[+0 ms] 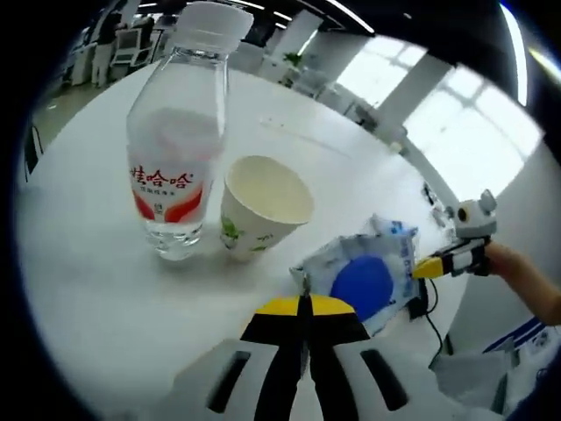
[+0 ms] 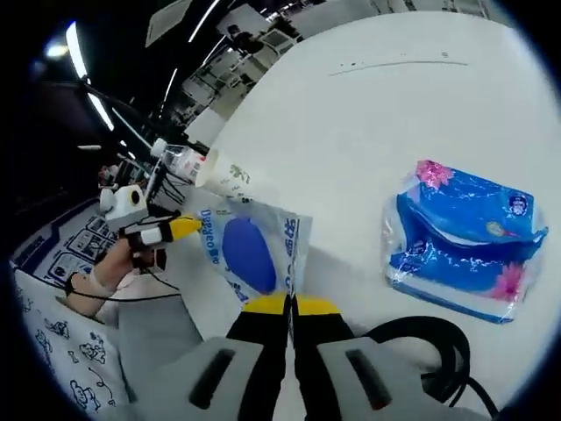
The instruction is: Arrange the tabletop items into an orderly group along one side of the table until the central work area is clear of visible clutter.
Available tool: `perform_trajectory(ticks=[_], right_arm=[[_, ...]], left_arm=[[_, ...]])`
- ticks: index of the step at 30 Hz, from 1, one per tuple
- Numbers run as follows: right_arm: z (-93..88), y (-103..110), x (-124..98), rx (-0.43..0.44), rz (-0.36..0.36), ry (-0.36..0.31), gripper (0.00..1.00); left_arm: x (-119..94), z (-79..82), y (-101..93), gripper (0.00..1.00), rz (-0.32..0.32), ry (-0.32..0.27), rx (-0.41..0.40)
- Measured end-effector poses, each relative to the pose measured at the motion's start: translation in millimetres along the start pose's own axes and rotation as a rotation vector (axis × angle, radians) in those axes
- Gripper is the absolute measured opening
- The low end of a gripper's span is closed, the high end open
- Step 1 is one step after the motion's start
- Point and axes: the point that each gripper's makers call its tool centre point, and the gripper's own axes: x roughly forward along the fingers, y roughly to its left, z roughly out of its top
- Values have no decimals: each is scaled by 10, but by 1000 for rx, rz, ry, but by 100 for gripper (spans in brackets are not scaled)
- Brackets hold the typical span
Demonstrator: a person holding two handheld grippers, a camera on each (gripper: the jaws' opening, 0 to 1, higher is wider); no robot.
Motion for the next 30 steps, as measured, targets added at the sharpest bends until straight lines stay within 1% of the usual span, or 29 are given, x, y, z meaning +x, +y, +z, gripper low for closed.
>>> perform_trajectory(ticks=[1,3,5,11,16,22,27,30], right_arm=[[-43,4,20,7,1,20,0],[-71,10,50,6,2,25,0],[-126,12,77,5,-3,44,0],[-216,11,130,-8,-22,63,0],[-255,-18,156,7,-33,52,0],[-285,-31,159,20,-36,40,0],[-305,-42,169,15,-40,32,0],[-307,-64,171,15,-48,24,0]], left_arm=[[2,-19,25,0,4,3,2],[8,-52,61,0,10,13,-5],[10,-83,87,0,15,23,-12],[35,-136,162,0,26,36,-25],[68,-170,189,0,32,48,-27],[86,-169,185,0,34,48,-22],[97,-165,193,0,32,34,-13],[100,-186,197,0,27,35,-29]])
